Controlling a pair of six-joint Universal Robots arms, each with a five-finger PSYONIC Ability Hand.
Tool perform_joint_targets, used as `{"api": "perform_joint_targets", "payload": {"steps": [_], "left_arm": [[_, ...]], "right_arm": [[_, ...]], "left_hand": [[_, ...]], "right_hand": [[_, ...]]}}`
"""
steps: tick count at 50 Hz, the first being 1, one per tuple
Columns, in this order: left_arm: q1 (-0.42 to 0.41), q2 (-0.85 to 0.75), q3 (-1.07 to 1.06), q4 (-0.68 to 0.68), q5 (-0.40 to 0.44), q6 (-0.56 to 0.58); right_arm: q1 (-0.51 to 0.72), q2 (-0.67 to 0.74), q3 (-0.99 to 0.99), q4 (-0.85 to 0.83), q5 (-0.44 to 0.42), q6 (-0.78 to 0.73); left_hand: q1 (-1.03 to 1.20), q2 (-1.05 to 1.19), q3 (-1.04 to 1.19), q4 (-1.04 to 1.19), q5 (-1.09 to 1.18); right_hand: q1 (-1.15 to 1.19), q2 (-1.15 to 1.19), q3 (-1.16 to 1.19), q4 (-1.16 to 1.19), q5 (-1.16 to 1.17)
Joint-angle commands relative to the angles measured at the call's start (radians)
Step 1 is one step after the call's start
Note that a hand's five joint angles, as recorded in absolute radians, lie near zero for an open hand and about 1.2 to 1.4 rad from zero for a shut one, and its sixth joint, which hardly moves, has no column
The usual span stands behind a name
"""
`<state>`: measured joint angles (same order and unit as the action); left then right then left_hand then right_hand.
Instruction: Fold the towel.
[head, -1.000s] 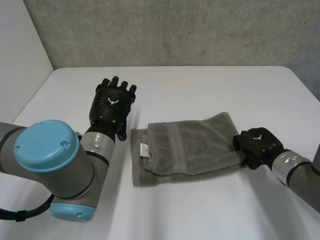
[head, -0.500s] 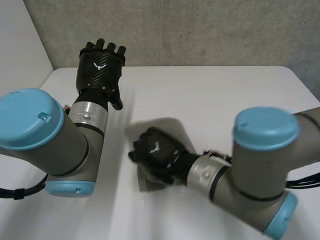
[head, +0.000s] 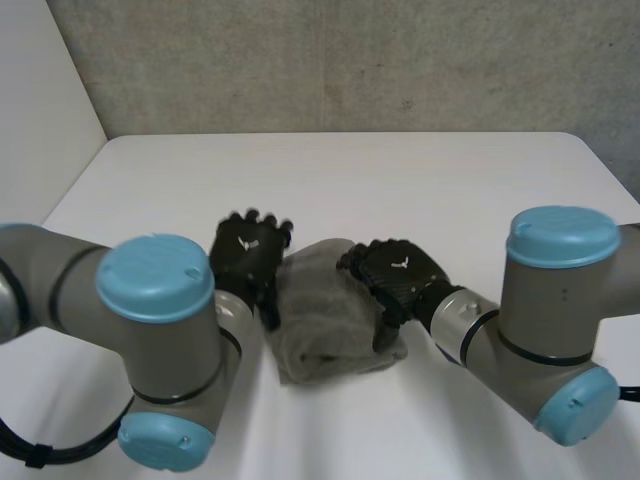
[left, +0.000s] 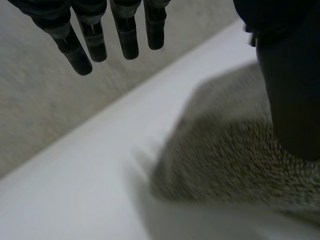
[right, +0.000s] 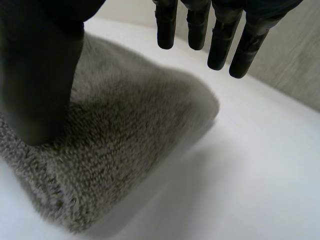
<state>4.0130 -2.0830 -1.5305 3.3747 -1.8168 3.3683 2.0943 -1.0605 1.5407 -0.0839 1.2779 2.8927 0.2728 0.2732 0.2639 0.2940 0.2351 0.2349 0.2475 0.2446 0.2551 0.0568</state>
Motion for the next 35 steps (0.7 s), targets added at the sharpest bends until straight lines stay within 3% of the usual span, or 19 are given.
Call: {"api": "perform_joint_targets", "payload": {"steps": [1, 8, 17, 19, 21, 22, 24, 26, 31, 35], "left_arm": [[-0.018, -0.066, 0.003, -0.023, -0.002, 0.003], [-0.022, -0.065, 0.019, -0.026, -0.002, 0.002], [-0.008, 0.131, 0.128, -0.038, -0.002, 0.005], [0.003, 0.165, 0.151, -0.052, -0.002, 0.003], [0.021, 0.198, 0.174, -0.08, -0.004, 0.002], [0.04, 0.222, 0.194, -0.113, -0.006, 0.0], [0.055, 0.239, 0.211, -0.152, -0.009, -0.007], [0.066, 0.251, 0.23, -0.189, -0.018, -0.024], [0.121, 0.28, 0.279, -0.3, -0.07, -0.148], [0.138, 0.287, 0.291, -0.334, -0.067, -0.171]], "right_arm": [[0.004, 0.1, -0.031, 0.01, 0.011, -0.055], [0.0, 0.077, -0.044, 0.013, 0.017, -0.058], [-0.039, -0.197, -0.06, 0.023, 0.032, -0.001], [-0.045, -0.236, -0.073, 0.019, 0.06, 0.034], [-0.068, -0.297, -0.1, 0.021, 0.156, 0.1], [-0.068, -0.297, -0.1, 0.021, 0.156, 0.1], [-0.121, -0.343, -0.119, 0.033, 0.251, 0.123], [-0.138, -0.363, -0.122, 0.038, 0.288, 0.12], [-0.166, -0.369, -0.142, 0.052, 0.32, 0.114], [-0.169, -0.362, -0.156, 0.081, 0.319, 0.114]], "left_hand": [[-0.059, -0.06, -0.05, -0.081, -0.196], [-0.071, -0.071, -0.062, -0.092, -0.208], [-0.083, -0.083, -0.074, -0.104, -0.22], [-0.083, -0.083, -0.074, -0.104, -0.22], [-0.083, -0.083, -0.074, -0.104, -0.22], [-0.083, -0.083, -0.074, -0.104, -0.22], [-0.083, -0.083, -0.074, -0.104, -0.22], [-0.083, -0.083, -0.074, -0.104, -0.22], [-0.083, -0.083, -0.074, -0.104, -0.22], [-0.08, -0.08, -0.071, -0.101, -0.217]], "right_hand": [[-0.06, -0.073, -0.07, -0.081, -0.057], [-0.06, -0.073, -0.07, -0.081, -0.057], [-0.06, -0.073, -0.07, -0.081, -0.057], [-0.06, -0.073, -0.07, -0.081, -0.057], [-0.06, -0.073, -0.07, -0.081, -0.057], [-0.06, -0.073, -0.07, -0.081, -0.057], [-0.06, -0.073, -0.07, -0.081, -0.057], [-0.06, -0.073, -0.07, -0.081, -0.057], [-0.06, -0.073, -0.07, -0.081, -0.057], [-0.06, -0.073, -0.07, -0.081, -0.057]]}}
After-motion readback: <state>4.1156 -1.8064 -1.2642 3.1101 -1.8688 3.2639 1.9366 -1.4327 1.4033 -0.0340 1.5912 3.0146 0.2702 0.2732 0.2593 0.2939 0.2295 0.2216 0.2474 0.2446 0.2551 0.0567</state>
